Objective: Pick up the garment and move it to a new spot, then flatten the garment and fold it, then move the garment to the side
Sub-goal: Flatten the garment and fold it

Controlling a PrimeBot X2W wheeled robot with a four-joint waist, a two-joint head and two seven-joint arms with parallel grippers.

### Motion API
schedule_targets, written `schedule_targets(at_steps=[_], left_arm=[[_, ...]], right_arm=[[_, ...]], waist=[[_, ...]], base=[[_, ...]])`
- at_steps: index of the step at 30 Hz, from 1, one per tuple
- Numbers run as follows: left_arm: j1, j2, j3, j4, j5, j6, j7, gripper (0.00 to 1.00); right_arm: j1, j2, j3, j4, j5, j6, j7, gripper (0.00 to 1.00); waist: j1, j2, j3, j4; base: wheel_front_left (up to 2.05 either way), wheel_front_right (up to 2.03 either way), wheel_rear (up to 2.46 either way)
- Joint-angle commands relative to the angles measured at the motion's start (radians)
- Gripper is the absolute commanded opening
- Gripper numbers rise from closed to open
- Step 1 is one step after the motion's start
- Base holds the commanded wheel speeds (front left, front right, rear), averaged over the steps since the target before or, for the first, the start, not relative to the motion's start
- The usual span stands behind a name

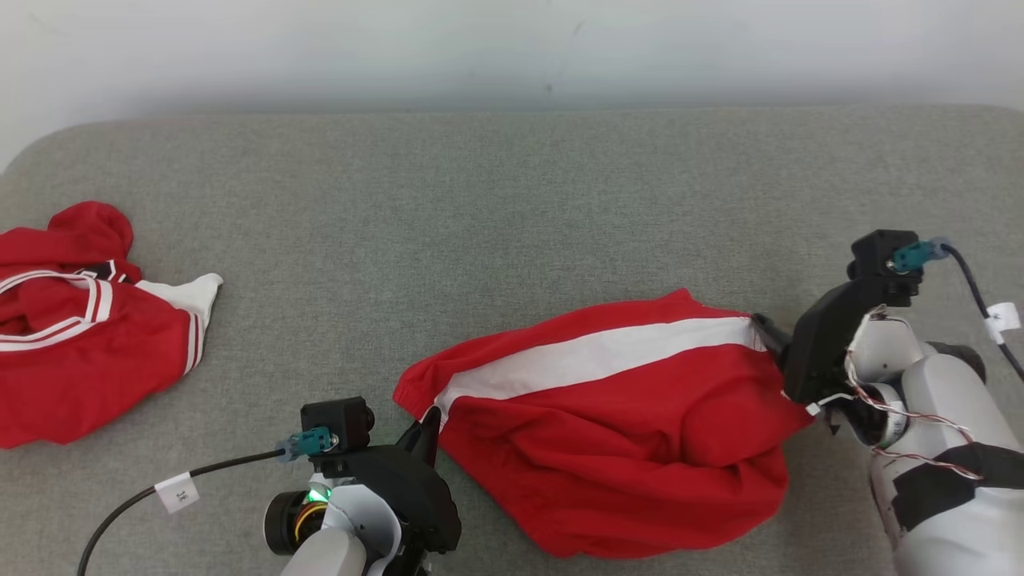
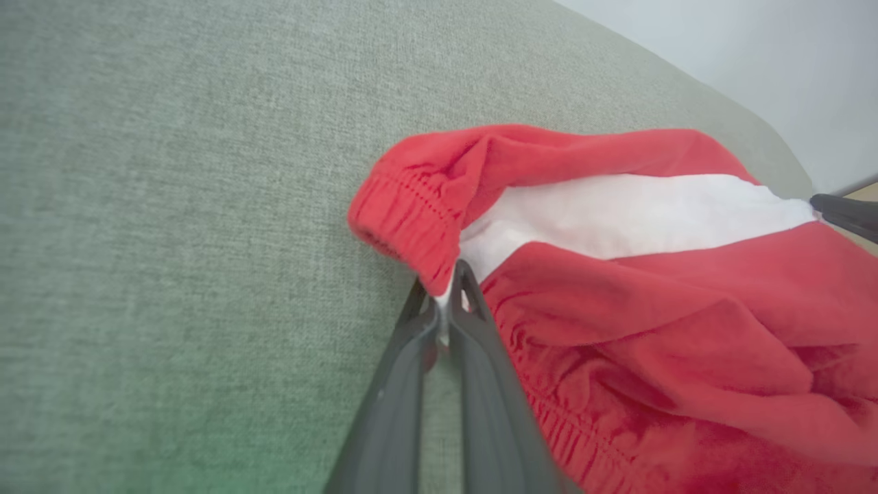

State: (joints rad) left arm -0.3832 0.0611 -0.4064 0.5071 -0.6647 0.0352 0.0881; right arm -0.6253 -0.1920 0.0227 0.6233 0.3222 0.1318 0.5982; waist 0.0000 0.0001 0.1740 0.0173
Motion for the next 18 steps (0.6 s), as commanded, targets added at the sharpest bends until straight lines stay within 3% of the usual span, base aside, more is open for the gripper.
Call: schedule_targets(at_steps=[1,13,14,15,16,18], left_arm=[[0.009,0.004,-0.003,-0.004,0.005,-0.002,-0.005,0.0],[0.005,0.009,-0.01,-0.005,-0.001,0.001,-0.003,0.0],[0.004,0.009,-0.011,-0.005,-0.002,0.001,-0.004,0.0],[0.004,0.009,-0.012,-0.005,-0.002,0.001,-0.005,0.0],[0.003,0.009,-0.012,-0.004,-0.003,0.001,-0.007,0.0],[0.003,0.009,-0.011,-0.005,-0.004,-0.001,-0.011,0.0]], right_arm=[[-0.009,0.021,-0.003,0.006,0.009,-0.002,0.026,1.0],[0.018,0.083,-0.018,-0.063,0.043,-0.002,0.136,1.0],[0.018,0.084,-0.018,-0.072,0.044,-0.002,0.131,0.5],[0.021,0.084,-0.015,-0.079,0.042,-0.002,0.13,0.35],[0.023,0.085,-0.009,-0.088,0.041,-0.002,0.123,0.0],[0.029,0.084,-0.005,-0.097,0.042,-0.002,0.122,0.0]], waist=[[0.0,-0.0001,0.005,0.007],[0.0,-0.0001,0.006,0.01],[0.0,-0.0001,0.006,0.01],[0.0,-0.0001,0.006,0.01],[0.0,-0.0001,0.005,0.01],[0.0,-0.0001,0.002,0.009]], base=[[0.0,0.0,0.0],[0.0,0.0,0.0],[0.0,0.0,0.0],[0.0,0.0,0.0],[0.0,0.0,0.0],[0.0,0.0,0.0]])
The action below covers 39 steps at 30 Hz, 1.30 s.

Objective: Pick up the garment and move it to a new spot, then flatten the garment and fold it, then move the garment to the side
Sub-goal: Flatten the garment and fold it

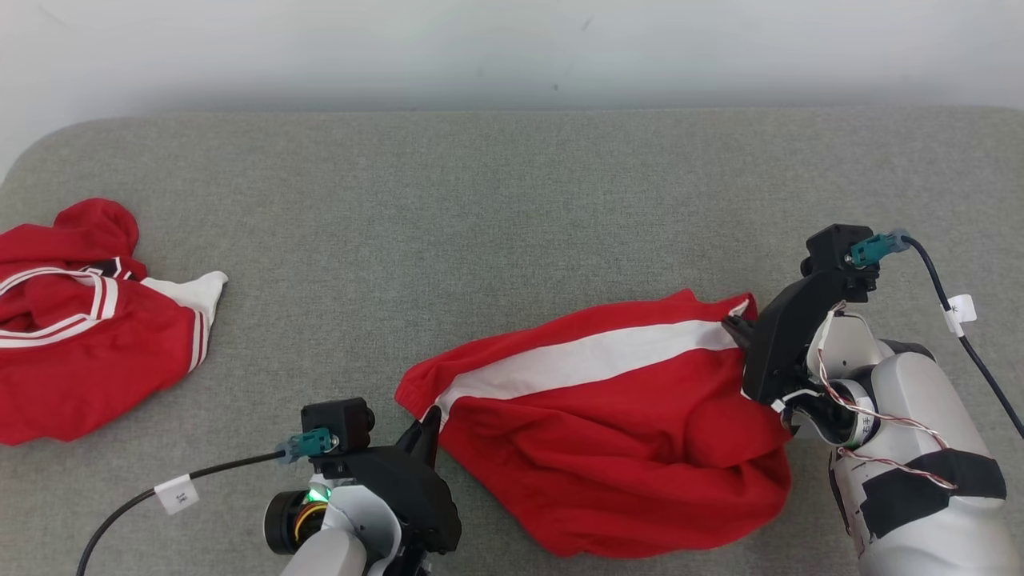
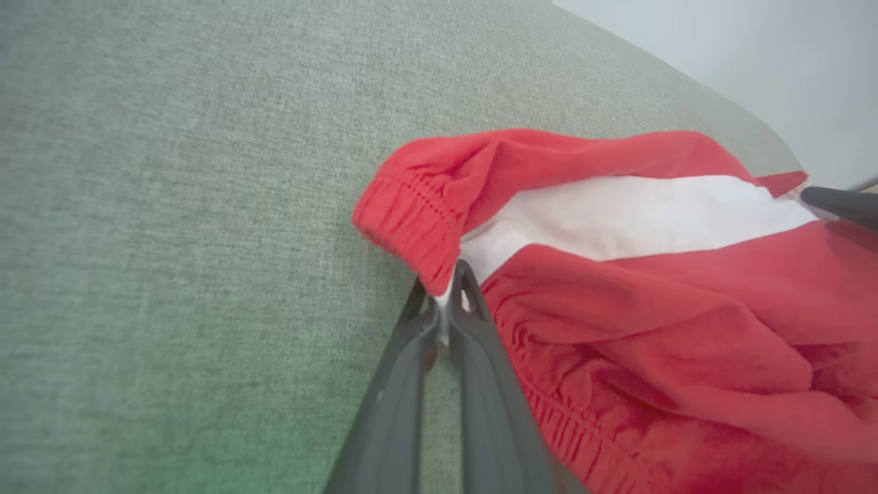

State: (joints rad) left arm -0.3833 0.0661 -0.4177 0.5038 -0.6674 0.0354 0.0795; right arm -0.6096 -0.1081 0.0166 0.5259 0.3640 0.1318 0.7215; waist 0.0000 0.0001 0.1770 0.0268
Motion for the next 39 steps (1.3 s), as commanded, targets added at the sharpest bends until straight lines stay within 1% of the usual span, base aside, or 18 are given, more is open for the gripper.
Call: schedule_targets(at_steps=[1,3,6,11,17,22,23,24,25,26,30,31,35,39], left_arm=[[0.002,0.005,0.002,-0.002,-0.002,-0.001,-0.008,0.0],[0.0,0.006,0.007,-0.005,-0.006,-0.003,-0.018,0.0],[-0.007,0.004,0.023,-0.018,-0.028,-0.017,-0.039,0.0],[-0.039,0.003,0.055,-0.052,-0.062,-0.037,-0.063,0.0],[-0.091,0.022,0.094,-0.131,-0.11,-0.064,-0.052,0.0],[-0.172,0.046,0.127,-0.21,-0.18,-0.099,0.026,0.0],[-0.206,0.059,0.134,-0.235,-0.205,-0.108,0.07,0.0],[-0.206,0.059,0.134,-0.235,-0.205,-0.108,0.07,0.0],[-0.225,0.065,0.137,-0.243,-0.22,-0.108,0.096,0.0],[-0.268,0.078,0.142,-0.255,-0.249,-0.113,0.154,0.0],[-0.342,0.101,0.157,-0.262,-0.293,-0.097,0.245,0.0],[-0.342,0.101,0.157,-0.262,-0.293,-0.097,0.245,0.0],[-0.402,0.109,0.168,-0.266,-0.314,-0.081,0.292,0.0],[-0.459,0.095,0.176,-0.257,-0.331,-0.064,0.314,0.0]], right_arm=[[0.014,-0.001,0.004,-0.008,0.002,-0.002,-0.006,0.0],[0.017,-0.006,0.002,-0.022,0.01,-0.002,-0.011,0.0],[0.019,-0.014,-0.002,-0.05,0.025,-0.002,-0.035,0.0],[0.016,-0.024,-0.009,-0.112,0.064,-0.002,-0.103,0.0],[0.005,-0.041,-0.021,-0.182,0.128,-0.002,-0.173,0.0],[-0.02,-0.058,-0.035,-0.245,0.174,-0.002,-0.25,0.0],[-0.035,-0.062,-0.035,-0.275,0.193,-0.002,-0.284,0.0],[-0.035,-0.062,-0.035,-0.275,0.193,-0.002,-0.284,0.0],[-0.043,-0.07,-0.021,-0.293,0.207,-0.002,-0.296,0.0],[-0.054,-0.097,-0.002,-0.321,0.219,-0.002,-0.326,0.0],[-0.082,-0.134,0.023,-0.352,0.226,-0.002,-0.377,0.0],[-0.082,-0.134,0.023,-0.352,0.226,-0.002,-0.377,0.0],[-0.12,-0.159,0.023,-0.377,0.228,-0.002,-0.435,0.0],[-0.169,-0.174,0.028,-0.386,0.219,-0.002,-0.461,0.0]], waist=[[0.0,-0.0001,-0.002,-0.001],[0.0,-0.0001,-0.007,-0.003],[0.0,-0.0001,-0.014,-0.008],[0.0,-0.0001,-0.034,-0.018],[0.0,-0.0001,-0.069,-0.033],[0.0,-0.0001,-0.108,-0.044],[0.0,-0.0001,-0.121,-0.052],[0.0,-0.0001,-0.121,-0.052],[0.0,-0.0001,-0.127,-0.056],[0.0,-0.0001,-0.137,-0.064],[0.0,-0.0001,-0.154,-0.081],[0.0,-0.0001,-0.154,-0.081],[0.0,-0.0001,-0.158,-0.095],[0.0,-0.0001,-0.147,-0.106]], base=[[0.0,0.0,0.0],[0.0,0.0,0.0],[0.0,0.0,0.0],[0.0,0.0,0.0],[0.0,0.0,0.0],[0.0,0.0,0.0],[0.0,0.0,0.0],[0.0,0.0,0.0],[0.0,0.0,0.0],[0.0,0.0,0.0],[0.0,0.0,0.0],[0.0,0.0,0.0],[0.0,0.0,0.0],[0.0,0.0,0.0]])
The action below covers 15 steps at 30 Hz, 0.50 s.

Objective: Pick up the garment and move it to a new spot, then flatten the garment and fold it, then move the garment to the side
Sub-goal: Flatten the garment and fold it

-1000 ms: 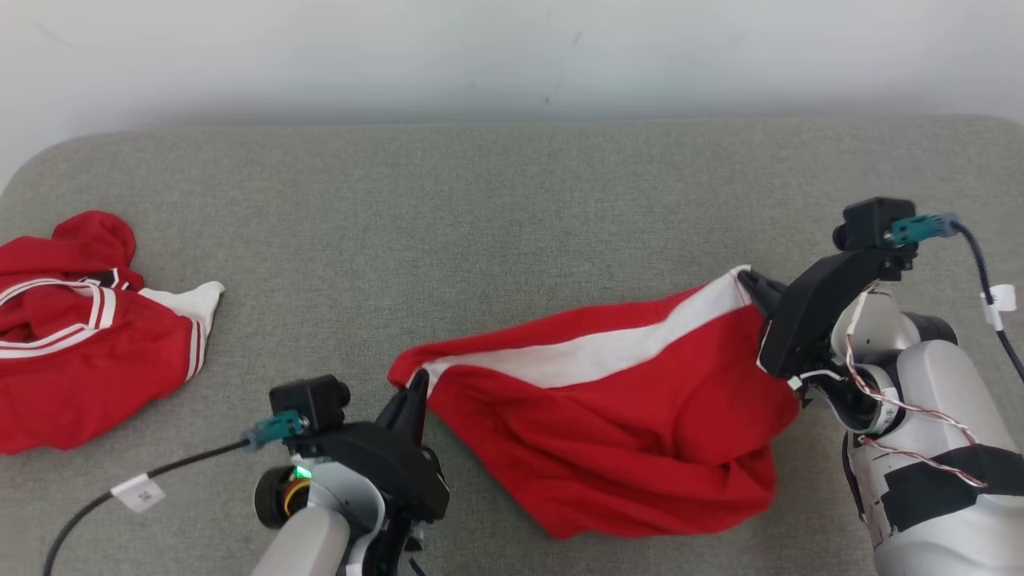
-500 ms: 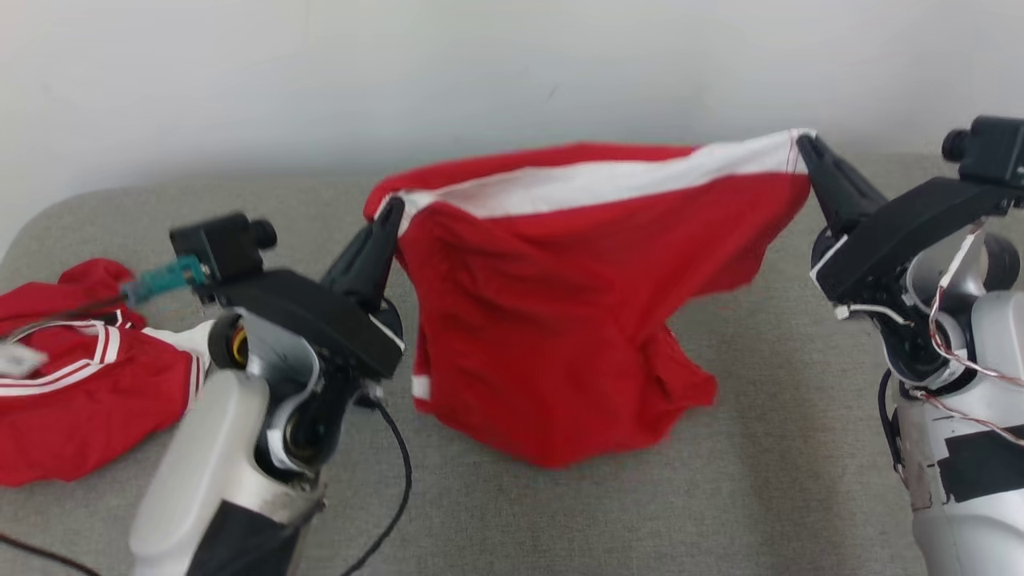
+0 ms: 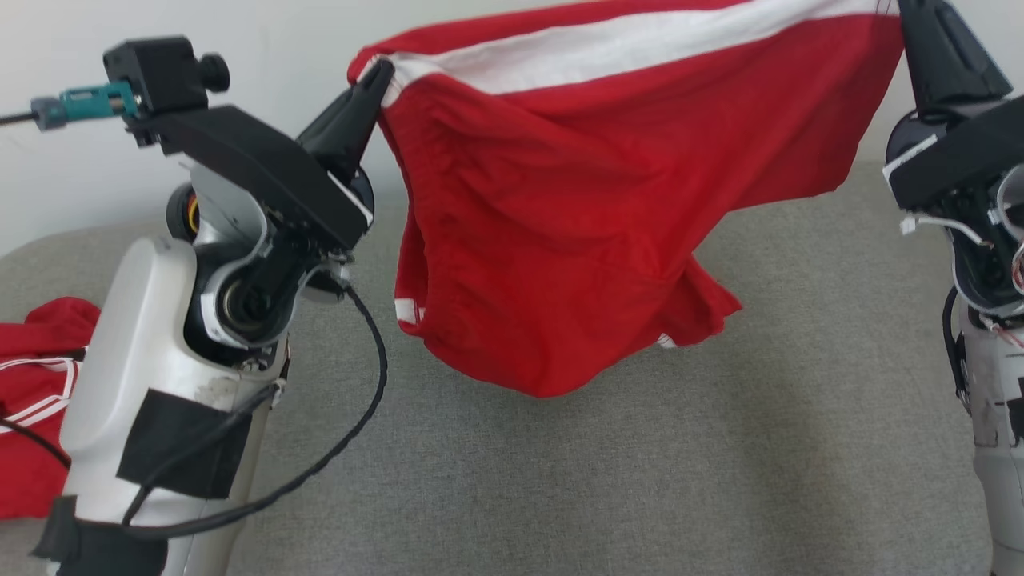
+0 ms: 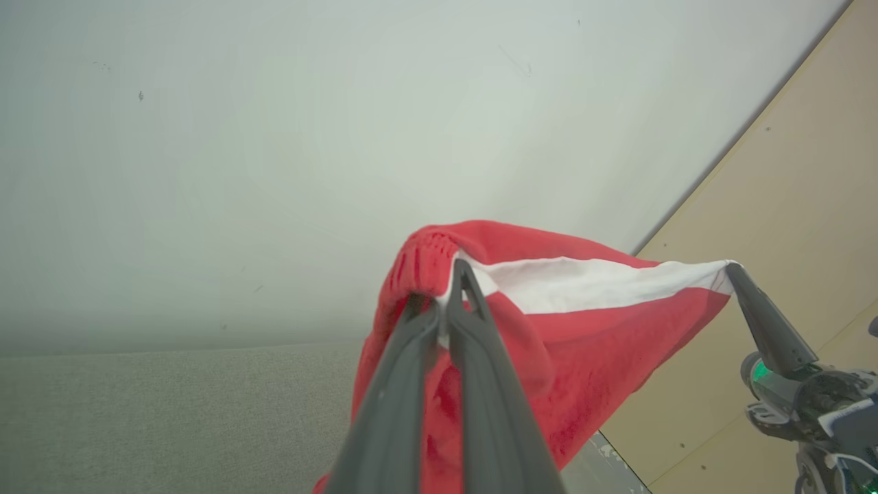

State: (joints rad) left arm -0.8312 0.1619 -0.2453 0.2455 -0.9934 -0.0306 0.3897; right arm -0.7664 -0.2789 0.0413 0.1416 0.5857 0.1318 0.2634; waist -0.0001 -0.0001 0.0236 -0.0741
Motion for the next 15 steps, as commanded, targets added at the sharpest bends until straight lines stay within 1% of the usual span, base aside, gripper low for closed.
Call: schedule_targets(at_steps=[1,5,9,13,15], left_arm=[[-0.025,-0.004,0.006,0.007,-0.006,0.007,0.005,0.0],[-0.079,0.001,0.009,0.019,0.009,0.024,0.006,0.0],[-0.136,0.017,0.023,0.031,0.033,0.04,-0.014,0.0],[-0.22,0.021,0.037,0.055,0.06,0.038,-0.059,0.0],[-0.271,0.024,0.053,0.071,0.072,0.039,-0.095,0.0]], right_arm=[[-0.023,-0.001,0.011,0.001,0.01,-0.002,0.003,0.0],[-0.079,-0.013,0.048,0.018,0.033,-0.002,0.034,0.0],[-0.145,-0.018,0.099,0.051,0.062,-0.002,0.058,0.0],[-0.244,-0.028,0.142,0.102,0.042,-0.002,0.029,0.0],[-0.307,-0.02,0.156,0.129,0.042,-0.002,-0.002,0.0]], waist=[[0.0001,0.0001,0.011,-0.008],[0.0001,0.0001,0.058,-0.027],[0.0001,0.0001,0.139,-0.049],[0.0001,0.0001,0.235,-0.065],[0.0001,0.0001,0.288,-0.074]], base=[[0.0,0.0,0.0],[0.0,0.0,0.0],[0.0,0.0,0.0],[0.0,0.0,0.0],[0.0,0.0,0.0]])
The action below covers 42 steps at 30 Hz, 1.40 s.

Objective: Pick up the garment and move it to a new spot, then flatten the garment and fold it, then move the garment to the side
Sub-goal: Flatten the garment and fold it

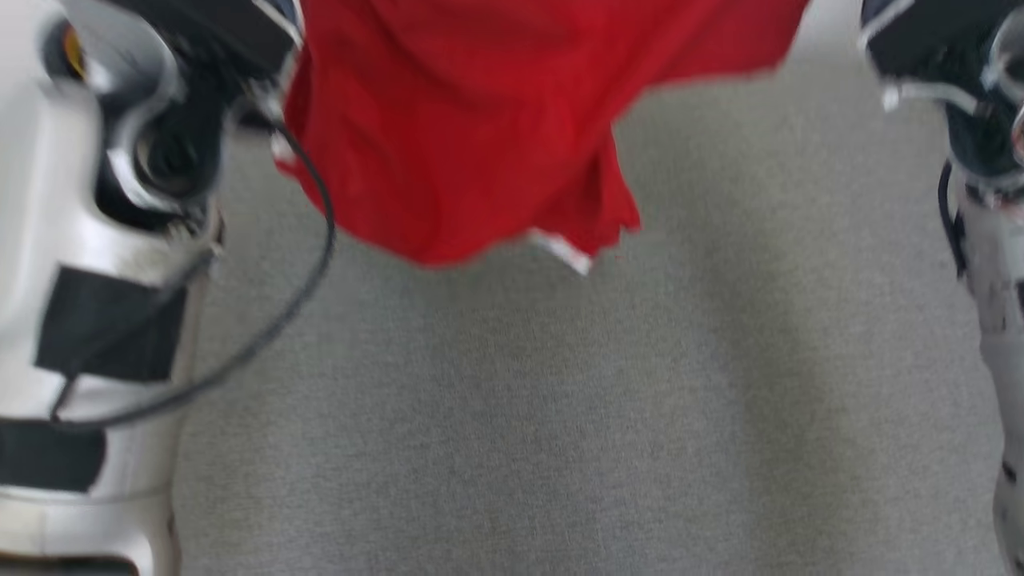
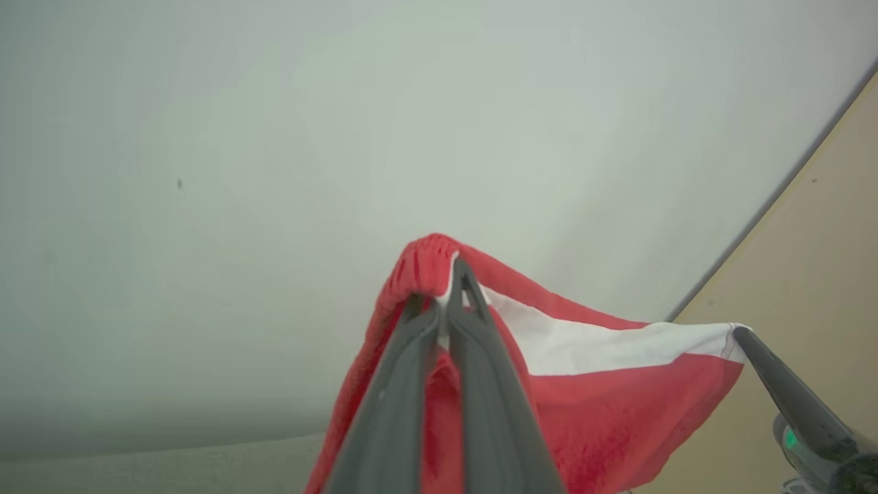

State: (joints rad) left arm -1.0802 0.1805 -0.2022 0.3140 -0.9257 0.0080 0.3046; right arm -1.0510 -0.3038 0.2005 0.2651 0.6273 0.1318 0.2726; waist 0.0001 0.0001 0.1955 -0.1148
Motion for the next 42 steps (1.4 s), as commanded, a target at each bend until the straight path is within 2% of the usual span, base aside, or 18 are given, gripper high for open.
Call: schedule_targets(at_steps=[1,5,11,14,19,27,37,42], left_arm=[[-0.046,0.005,0.018,0.013,0.013,0.002,-0.032,0.0],[-0.142,0.009,0.043,0.047,0.041,-0.007,-0.114,0.0],[-0.272,0.009,0.119,0.076,0.08,-0.035,-0.342,0.0],[-0.307,0.003,0.133,0.084,0.087,-0.067,-0.429,0.0],[-0.257,-0.024,0.103,0.102,0.085,-0.114,-0.502,0.0],[-0.134,-0.018,0.073,0.094,0.039,-0.138,-0.541,0.0],[0.172,0.067,-0.049,-0.106,-0.08,-0.138,-0.471,0.0],[0.386,0.092,-0.158,-0.138,-0.096,-0.139,-0.451,0.0]], right_arm=[[-0.056,0.015,-0.012,0.026,0.008,-0.002,-0.038,0.0],[-0.198,0.031,-0.054,0.096,-0.032,-0.002,-0.184,0.0],[-0.369,0.048,-0.135,0.164,-0.164,-0.002,-0.482,0.0],[-0.397,0.07,-0.149,0.147,-0.234,-0.003,-0.531,0.0],[-0.325,0.1,-0.108,0.065,-0.324,-0.002,-0.536,0.0],[-0.252,0.041,0.052,0.082,-0.311,-0.002,-0.537,0.0],[-0.133,-0.092,0.223,0.117,-0.202,-0.002,-0.508,0.0],[0.01,-0.165,0.251,0.145,-0.125,-0.002,-0.311,0.0]], waist=[[-0.0001,-0.0001,0.142,-0.037],[-0.0001,-0.0001,0.239,-0.044],[-0.0001,-0.0001,0.349,-0.056],[-0.0001,-0.0001,0.399,-0.064],[-0.0001,-0.0001,0.471,-0.067],[-0.0001,-0.0001,0.489,-0.068],[-0.0001,-0.0001,0.361,-0.036],[-0.0001,-0.0001,0.231,0.003]], base=[[0.0,0.0,0.0],[0.0,0.0,0.0],[0.0,0.0,0.0],[0.0,0.0,0.0],[0.0,0.0,0.0],[0.0,0.0,0.0],[0.0,0.0,0.0],[0.0,0.0,0.0]])
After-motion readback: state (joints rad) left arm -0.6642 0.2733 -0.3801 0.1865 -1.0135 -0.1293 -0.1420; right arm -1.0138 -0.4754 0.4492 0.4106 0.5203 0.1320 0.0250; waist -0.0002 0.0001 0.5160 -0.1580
